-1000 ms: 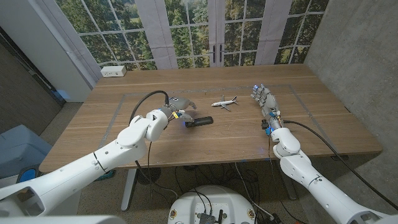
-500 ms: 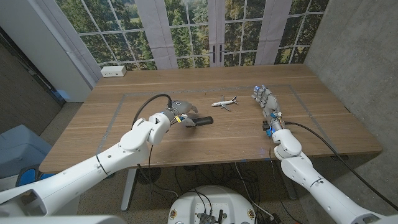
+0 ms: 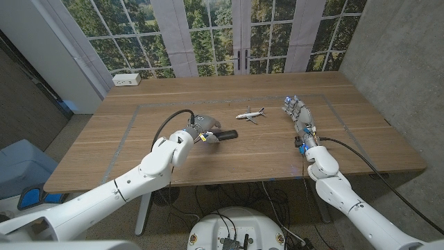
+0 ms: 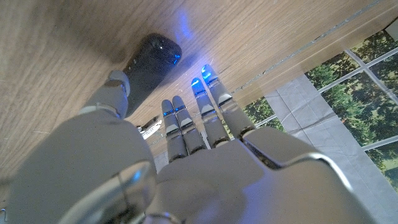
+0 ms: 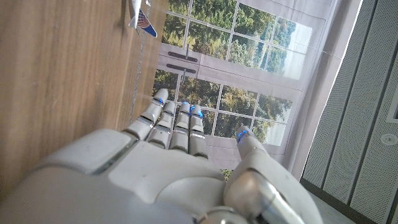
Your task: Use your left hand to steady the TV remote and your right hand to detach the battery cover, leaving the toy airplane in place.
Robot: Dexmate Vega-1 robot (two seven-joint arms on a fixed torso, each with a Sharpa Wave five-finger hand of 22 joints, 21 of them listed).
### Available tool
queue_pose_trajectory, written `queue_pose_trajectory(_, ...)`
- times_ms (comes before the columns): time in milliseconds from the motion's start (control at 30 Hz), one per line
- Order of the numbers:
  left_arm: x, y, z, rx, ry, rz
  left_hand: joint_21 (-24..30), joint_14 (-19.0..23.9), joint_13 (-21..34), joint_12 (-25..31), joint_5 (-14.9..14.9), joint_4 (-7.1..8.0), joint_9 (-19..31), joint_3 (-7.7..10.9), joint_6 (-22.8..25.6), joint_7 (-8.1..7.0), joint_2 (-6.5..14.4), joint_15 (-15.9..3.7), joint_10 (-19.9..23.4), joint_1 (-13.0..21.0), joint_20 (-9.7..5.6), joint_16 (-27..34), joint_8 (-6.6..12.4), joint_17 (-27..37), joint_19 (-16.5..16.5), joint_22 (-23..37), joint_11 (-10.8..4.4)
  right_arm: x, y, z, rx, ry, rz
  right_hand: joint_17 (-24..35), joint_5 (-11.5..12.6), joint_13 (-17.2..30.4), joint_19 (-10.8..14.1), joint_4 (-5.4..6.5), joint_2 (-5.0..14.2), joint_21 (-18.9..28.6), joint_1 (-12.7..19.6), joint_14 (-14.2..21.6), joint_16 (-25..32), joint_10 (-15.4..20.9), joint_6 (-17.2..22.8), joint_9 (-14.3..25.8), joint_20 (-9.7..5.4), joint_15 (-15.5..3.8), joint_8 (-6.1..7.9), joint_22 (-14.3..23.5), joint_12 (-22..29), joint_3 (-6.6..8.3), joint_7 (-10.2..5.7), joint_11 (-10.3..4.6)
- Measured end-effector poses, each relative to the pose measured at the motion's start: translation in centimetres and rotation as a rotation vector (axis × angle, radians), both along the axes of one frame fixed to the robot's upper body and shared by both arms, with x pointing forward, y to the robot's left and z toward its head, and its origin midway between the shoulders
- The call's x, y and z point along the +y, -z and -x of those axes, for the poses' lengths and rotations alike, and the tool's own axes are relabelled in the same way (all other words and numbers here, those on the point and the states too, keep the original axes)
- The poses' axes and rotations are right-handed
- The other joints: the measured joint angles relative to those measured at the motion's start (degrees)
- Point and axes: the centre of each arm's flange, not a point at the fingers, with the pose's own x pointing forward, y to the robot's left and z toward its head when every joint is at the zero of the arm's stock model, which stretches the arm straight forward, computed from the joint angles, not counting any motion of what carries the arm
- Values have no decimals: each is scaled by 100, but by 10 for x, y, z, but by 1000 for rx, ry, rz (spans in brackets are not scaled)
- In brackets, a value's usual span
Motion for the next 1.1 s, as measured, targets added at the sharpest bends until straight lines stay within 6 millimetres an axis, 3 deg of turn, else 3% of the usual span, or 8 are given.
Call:
queue_pose_trajectory(333,-9,4,-1,29,-46,-3,68,48,-1,0,0,78,0,-125,1,141,26,2,62,-241,95,-4,-44,-17,176,-1,104,-4,1,2,-2,-1,2,0,0,0,62,0,-1,-21,-1,40,24,83,0,0,-22,41,0,0,30,0,0,42)
queue_pose_trajectory(633,-16,8,-5,51,-62,-5,147,112,-1,0,15,18,0,-71,1,141,28,0,74,-238,40,-73,-85,-94,444,-1,131,-6,1,2,-5,0,0,-1,0,13,61,0,-76,-42,-76,103,25,147,63,0,-22,40,0,0,45,0,0,65)
queue_pose_trajectory(767,-18,11,-7,46,-75,-18,192,191,-1,0,23,-81,0,-14,1,141,101,2,134,-84,3,-79,-114,-123,483,-1,71,-7,2,1,-3,5,-1,-1,0,13,83,0,-75,-63,-76,103,65,185,64,0,-1,40,41,0,45,0,1,62)
queue_pose_trajectory(1100,-17,16,-14,40,-92,-34,237,307,-2,0,47,-157,-1,66,140,191,297,-5,292,309,-67,-83,-133,-106,614,4,58,-8,0,-2,-7,9,-6,27,0,13,102,0,-27,-84,-124,154,65,215,93,0,19,52,41,0,79,0,31,72)
